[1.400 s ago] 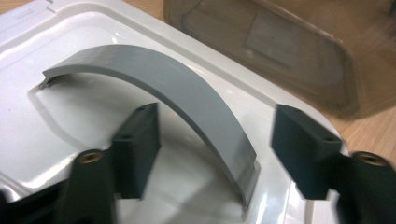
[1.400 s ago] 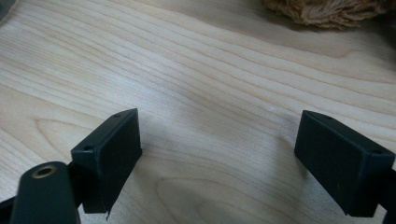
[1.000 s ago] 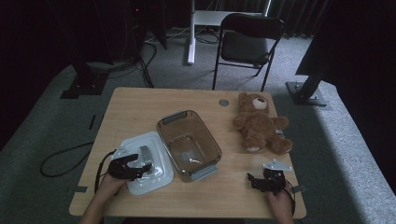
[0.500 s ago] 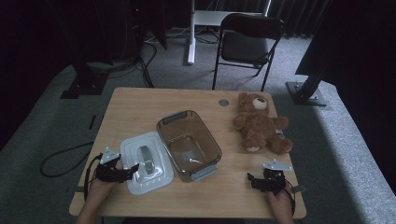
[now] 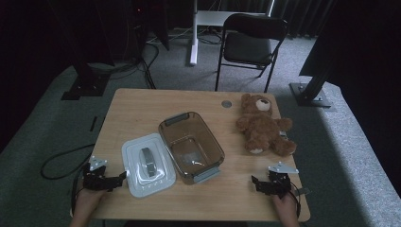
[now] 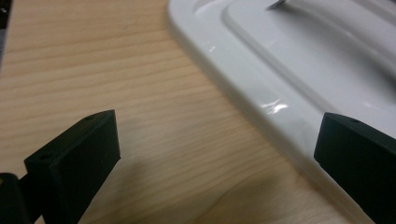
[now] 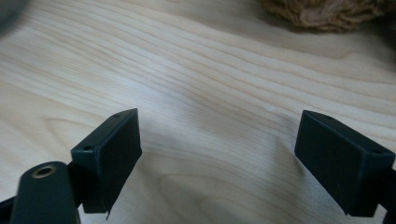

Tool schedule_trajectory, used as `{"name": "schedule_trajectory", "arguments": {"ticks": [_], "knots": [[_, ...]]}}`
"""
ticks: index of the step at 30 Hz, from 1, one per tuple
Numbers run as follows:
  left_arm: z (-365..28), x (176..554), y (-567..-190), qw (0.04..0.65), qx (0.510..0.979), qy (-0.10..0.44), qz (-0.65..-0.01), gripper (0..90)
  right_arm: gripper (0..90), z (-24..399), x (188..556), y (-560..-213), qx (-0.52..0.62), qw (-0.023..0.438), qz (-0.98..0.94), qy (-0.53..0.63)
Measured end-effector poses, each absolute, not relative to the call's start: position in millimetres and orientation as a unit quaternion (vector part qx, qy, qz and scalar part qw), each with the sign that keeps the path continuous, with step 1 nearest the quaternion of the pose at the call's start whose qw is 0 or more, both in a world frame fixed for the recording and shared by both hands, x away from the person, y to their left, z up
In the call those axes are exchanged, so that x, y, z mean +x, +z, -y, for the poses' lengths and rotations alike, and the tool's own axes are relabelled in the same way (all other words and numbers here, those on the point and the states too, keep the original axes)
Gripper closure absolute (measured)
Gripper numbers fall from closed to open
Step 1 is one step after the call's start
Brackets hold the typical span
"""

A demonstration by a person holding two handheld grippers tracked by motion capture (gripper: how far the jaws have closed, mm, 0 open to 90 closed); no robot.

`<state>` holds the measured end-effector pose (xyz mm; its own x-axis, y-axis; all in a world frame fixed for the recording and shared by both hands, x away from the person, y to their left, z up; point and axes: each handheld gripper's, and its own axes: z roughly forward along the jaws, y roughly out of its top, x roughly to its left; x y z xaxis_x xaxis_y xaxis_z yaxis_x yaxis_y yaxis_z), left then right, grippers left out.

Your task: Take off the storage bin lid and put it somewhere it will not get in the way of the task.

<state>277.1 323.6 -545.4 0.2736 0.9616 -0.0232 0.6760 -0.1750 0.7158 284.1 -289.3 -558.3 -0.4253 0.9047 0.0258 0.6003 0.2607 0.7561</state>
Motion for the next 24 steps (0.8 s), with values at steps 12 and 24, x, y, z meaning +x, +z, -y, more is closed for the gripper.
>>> {"name": "schedule_trajectory", "arguments": {"ticks": [12,24], "knots": [[-329,275,-554,0.294,0.718,0.235,-0.586,4.9,13.9,314,283,-503,0.513,0.25,-0.709,0.415],[-327,276,-556,0.283,0.714,0.247,-0.591,4.7,12.5,322,320,-468,0.552,0.268,-0.66,0.434]]}}
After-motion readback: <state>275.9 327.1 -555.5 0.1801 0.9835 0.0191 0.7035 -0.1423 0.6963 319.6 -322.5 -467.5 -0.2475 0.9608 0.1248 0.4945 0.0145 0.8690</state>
